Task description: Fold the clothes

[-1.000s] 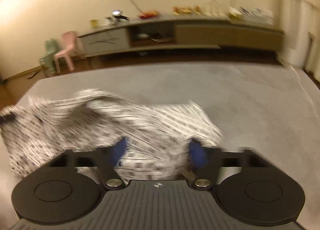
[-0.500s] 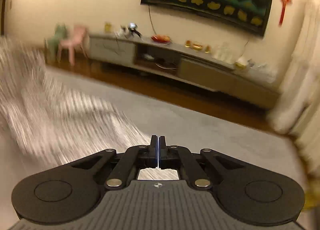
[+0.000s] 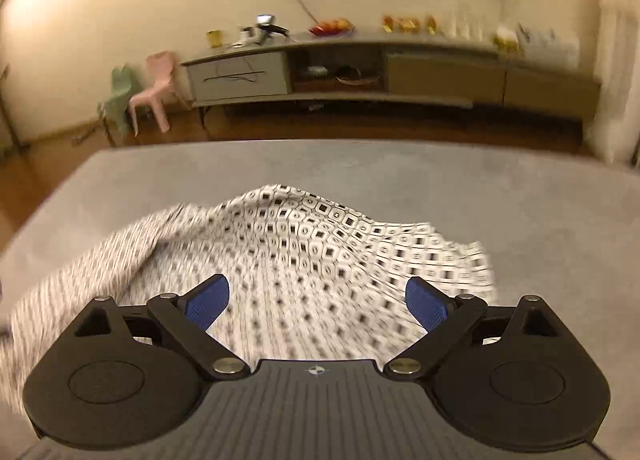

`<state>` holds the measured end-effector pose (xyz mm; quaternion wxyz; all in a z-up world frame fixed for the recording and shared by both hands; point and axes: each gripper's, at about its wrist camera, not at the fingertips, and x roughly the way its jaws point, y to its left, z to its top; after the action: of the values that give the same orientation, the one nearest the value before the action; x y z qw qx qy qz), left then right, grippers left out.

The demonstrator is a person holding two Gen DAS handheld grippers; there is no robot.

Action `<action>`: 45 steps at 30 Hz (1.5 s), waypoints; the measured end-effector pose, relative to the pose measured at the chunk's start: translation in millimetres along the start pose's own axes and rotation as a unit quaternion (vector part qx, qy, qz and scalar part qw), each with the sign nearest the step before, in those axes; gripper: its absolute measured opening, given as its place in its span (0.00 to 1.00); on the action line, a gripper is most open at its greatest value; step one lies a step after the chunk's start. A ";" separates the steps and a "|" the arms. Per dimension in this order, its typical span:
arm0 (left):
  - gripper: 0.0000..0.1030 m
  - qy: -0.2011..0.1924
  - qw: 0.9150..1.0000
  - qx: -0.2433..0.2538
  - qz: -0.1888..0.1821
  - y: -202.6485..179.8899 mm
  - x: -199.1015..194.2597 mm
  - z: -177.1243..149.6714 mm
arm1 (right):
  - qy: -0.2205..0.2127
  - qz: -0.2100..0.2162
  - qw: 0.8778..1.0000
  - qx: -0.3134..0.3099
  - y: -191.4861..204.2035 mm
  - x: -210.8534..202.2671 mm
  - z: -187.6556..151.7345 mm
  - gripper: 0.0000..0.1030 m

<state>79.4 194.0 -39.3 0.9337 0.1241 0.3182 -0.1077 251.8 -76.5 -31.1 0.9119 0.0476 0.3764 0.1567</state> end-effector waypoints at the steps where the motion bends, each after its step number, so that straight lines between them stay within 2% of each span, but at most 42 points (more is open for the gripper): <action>1: 0.59 0.007 1.000 0.009 -0.007 -4.7 7.4 -0.3 | 0.004 -0.006 1.000 0.017 -5.4 10.7 2.6 0.93; 3: 0.59 0.021 0.999 0.026 -0.021 -14.2 22.1 -0.9 | 0.013 -0.028 0.998 0.046 -18.1 32.1 6.4 0.92; 4: 0.60 0.027 0.999 0.034 -0.029 -18.9 29.4 -1.3 | 0.017 -0.024 0.998 0.055 -18.3 38.1 7.4 0.92; 6: 0.49 0.060 0.997 0.042 -0.013 -22.3 47.6 -7.0 | 0.024 -0.002 0.997 0.067 -12.6 45.4 8.6 0.89; 7: 0.36 0.073 0.996 0.041 -0.009 -21.0 54.0 -10.5 | 0.028 0.009 0.997 0.073 -9.7 49.1 9.2 0.89; 9: 0.25 0.081 0.996 0.037 -0.012 -16.0 59.0 -15.8 | 0.040 0.089 0.993 0.070 13.9 42.1 3.7 0.89; 10: 0.11 0.077 0.996 0.035 -0.014 -12.8 56.6 -15.3 | 0.051 0.131 0.988 0.058 31.8 40.3 -1.7 0.87; 11: 0.07 0.072 0.997 0.030 -0.016 -8.5 53.1 -14.1 | 0.065 0.171 0.982 0.042 51.8 40.0 -8.1 0.86; 12: 0.06 0.065 0.998 0.011 -0.025 0.0 48.4 -11.6 | 0.080 0.202 0.976 0.023 72.6 42.5 -14.1 0.82; 14: 0.04 0.039 0.997 -0.041 -0.045 25.9 35.0 -5.4 | 0.099 0.215 0.972 -0.009 98.2 50.6 -23.5 0.56; 15: 0.03 0.019 0.996 -0.068 -0.051 41.6 26.3 -2.3 | 0.107 0.217 0.970 -0.025 109.4 54.7 -27.9 0.29; 16: 0.03 -0.002 0.993 -0.102 -0.052 60.1 18.4 0.5 | 0.115 0.219 0.968 -0.040 120.6 58.8 -32.4 0.18; 17: 0.03 -0.024 0.988 -0.148 -0.044 83.7 12.1 1.8 | 0.123 0.222 0.966 -0.056 131.8 62.9 -36.8 0.06; 18: 0.03 -0.046 0.978 -0.200 -0.034 110.5 6.3 0.4 | 0.122 0.218 0.966 -0.065 136.3 61.0 -39.0 0.02; 21: 0.03 -0.103 0.939 -0.329 0.011 181.9 -8.9 -15.8 | 0.098 0.222 0.968 -0.070 137.6 27.9 -46.1 0.00; 23: 0.04 -0.097 0.908 -0.399 0.079 214.0 -5.6 -33.7 | 0.102 0.243 0.962 -0.067 140.8 0.7 -61.3 0.00; 25: 0.04 -0.066 0.870 -0.469 0.136 238.4 1.9 -56.9 | 0.105 0.254 0.959 -0.064 140.0 -20.7 -72.8 0.00; 26: 0.10 -0.047 0.862 -0.479 0.157 244.0 4.8 -62.6 | 0.106 0.250 0.961 -0.061 135.7 -25.9 -74.8 0.00; 28: 0.23 -0.015 0.867 -0.462 0.186 241.5 4.9 -62.2 | 0.106 0.242 0.963 -0.055 126.9 -36.2 -78.8 0.01; 29: 0.26 -0.012 0.870 -0.450 0.199 235.5 -0.3 -58.4 | 0.107 0.238 0.964 -0.052 122.6 -41.3 -80.8 0.01; 30: 0.29 -0.022 0.879 -0.430 0.206 223.1 -10.3 -52.7 | 0.107 0.234 0.965 -0.049 118.2 -46.4 -82.8 0.04; 31: 0.39 -0.044 0.890 -0.403 0.210 205.7 -23.9 -45.7 | 0.107 0.230 0.966 -0.046 113.8 -51.6 -84.8 0.08; 32: 0.56 -0.066 0.900 -0.375 0.214 188.3 -37.4 -38.6 | 0.108 0.226 0.967 -0.043 109.5 -56.7 -86.8 0.22; 33: 0.63 -0.088 0.908 -0.346 0.217 171.0 -51.0 -31.6 | 0.108 0.222 0.968 -0.040 105.1 -61.8 -88.8 0.44; 34: 0.68 -0.109 0.916 -0.317 0.220 153.6 -64.6 -24.5 | 0.092 0.204 0.974 -0.033 95.4 -64.6 -80.5 0.63; 35: 0.69 -0.114 0.933 -0.279 0.194 133.7 -66.7 -17.5 | 0.070 0.176 0.981 -0.030 84.7 -65.6 -67.5 0.69; 36: 0.70 -0.106 0.956 -0.233 0.146 111.8 -60.2 -10.5 | 0.055 0.151 0.986 -0.039 77.7 -61.5 -56.5 0.74; 37: 0.69 -0.093 0.971 -0.192 0.109 91.2 -49.1 -5.2 | 0.044 0.127 0.990 -0.052 72.3 -54.9 -46.4 0.76; 38: 0.68 -0.072 0.981 -0.156 0.093 73.5 -33.9 -2.3 | 0.037 0.109 0.991 -0.062 68.7 -48.0 -37.1 0.76; 39: 0.67 -0.047 0.988 -0.120 0.087 57.2 -18.1 -0.3 | 0.032 0.095 0.992 -0.072 66.1 -41.0 -28.3 0.79; 40: 0.63 -0.023 0.993 -0.084 0.081 40.8 -2.4 1.7 | 0.027 0.080 0.993 -0.081 63.5 -33.9 -19.5 0.85; 41: 0.63 -0.004 0.996 -0.057 0.066 28.6 10.5 2.1 | 0.023 0.068 0.993 -0.091 64.1 -23.1 -12.3 0.87; 43: 0.62 0.020 0.999 -0.030 0.024 11.3 27.1 -1.3 | 0.024 0.041 0.997 -0.067 52.0 4.5 4.7 0.89; 45: 0.63 0.045 0.999 -0.011 0.006 -1.3 41.8 -5.5 | 0.032 0.021 0.998 -0.049 38.8 26.9 14.3 0.89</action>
<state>108.3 189.3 -69.7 0.9203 0.1203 0.3605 -0.0929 270.1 -30.7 -31.1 0.8972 0.0056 0.3957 0.1961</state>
